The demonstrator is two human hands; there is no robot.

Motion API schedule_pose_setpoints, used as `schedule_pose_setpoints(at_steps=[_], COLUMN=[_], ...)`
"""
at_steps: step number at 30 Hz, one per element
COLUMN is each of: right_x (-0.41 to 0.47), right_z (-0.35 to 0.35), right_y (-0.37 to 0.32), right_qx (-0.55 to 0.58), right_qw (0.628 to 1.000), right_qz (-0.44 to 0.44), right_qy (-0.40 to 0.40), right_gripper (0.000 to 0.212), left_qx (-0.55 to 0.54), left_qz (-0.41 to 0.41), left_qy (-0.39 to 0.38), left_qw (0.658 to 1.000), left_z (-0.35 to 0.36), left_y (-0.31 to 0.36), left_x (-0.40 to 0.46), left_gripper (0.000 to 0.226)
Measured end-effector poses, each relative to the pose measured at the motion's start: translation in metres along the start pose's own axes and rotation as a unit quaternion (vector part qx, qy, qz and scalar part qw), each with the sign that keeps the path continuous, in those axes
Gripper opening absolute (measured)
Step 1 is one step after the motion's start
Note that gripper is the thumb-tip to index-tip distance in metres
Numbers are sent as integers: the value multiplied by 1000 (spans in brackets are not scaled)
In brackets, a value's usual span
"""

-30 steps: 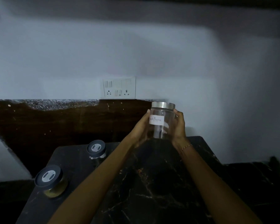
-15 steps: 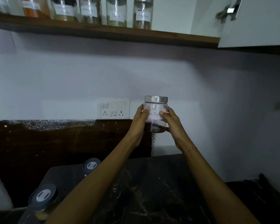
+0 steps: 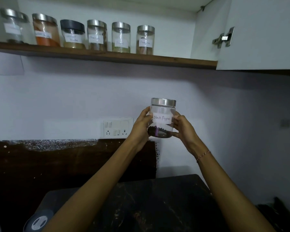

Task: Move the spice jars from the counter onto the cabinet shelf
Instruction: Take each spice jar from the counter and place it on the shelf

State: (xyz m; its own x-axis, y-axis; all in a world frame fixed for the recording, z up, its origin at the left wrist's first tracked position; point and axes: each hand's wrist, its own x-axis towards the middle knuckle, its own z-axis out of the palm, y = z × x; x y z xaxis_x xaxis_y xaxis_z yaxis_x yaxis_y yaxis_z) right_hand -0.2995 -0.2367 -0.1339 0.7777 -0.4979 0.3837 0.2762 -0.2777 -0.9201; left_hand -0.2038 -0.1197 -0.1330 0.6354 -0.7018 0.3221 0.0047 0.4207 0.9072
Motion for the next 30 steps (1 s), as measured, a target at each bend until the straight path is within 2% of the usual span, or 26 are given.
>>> schedule_pose_setpoints(at_steps=[4, 9, 15, 19, 24, 30], right_x=[14, 37, 85, 125, 180, 231], right_z=[-9, -16, -36, -46, -58, -65], right_y=[-16, -46, -113, -153, -170, -157], right_qx=[-41, -89, -101, -76, -84, -69], right_qw=[998, 993, 982, 980, 979, 985], right_qz=[-31, -76, -159, -185, -182, -158], right_qy=[-37, -26, -4, 19, 32, 33], right_gripper=[34, 56, 58, 60, 64, 61], left_qx=[10, 61, 117, 182, 215, 256], left_qz=[27, 73, 160, 220, 223, 185], left_qy=[-12, -40, -51, -19, 12, 32], left_qw=[1000, 995, 979, 958, 951, 948], left_z=[8, 20, 41, 57, 65, 62], left_y=[14, 42, 105, 147, 172, 172], left_x=[15, 38, 86, 121, 167, 219], left_gripper=[40, 46, 54, 58, 57, 60])
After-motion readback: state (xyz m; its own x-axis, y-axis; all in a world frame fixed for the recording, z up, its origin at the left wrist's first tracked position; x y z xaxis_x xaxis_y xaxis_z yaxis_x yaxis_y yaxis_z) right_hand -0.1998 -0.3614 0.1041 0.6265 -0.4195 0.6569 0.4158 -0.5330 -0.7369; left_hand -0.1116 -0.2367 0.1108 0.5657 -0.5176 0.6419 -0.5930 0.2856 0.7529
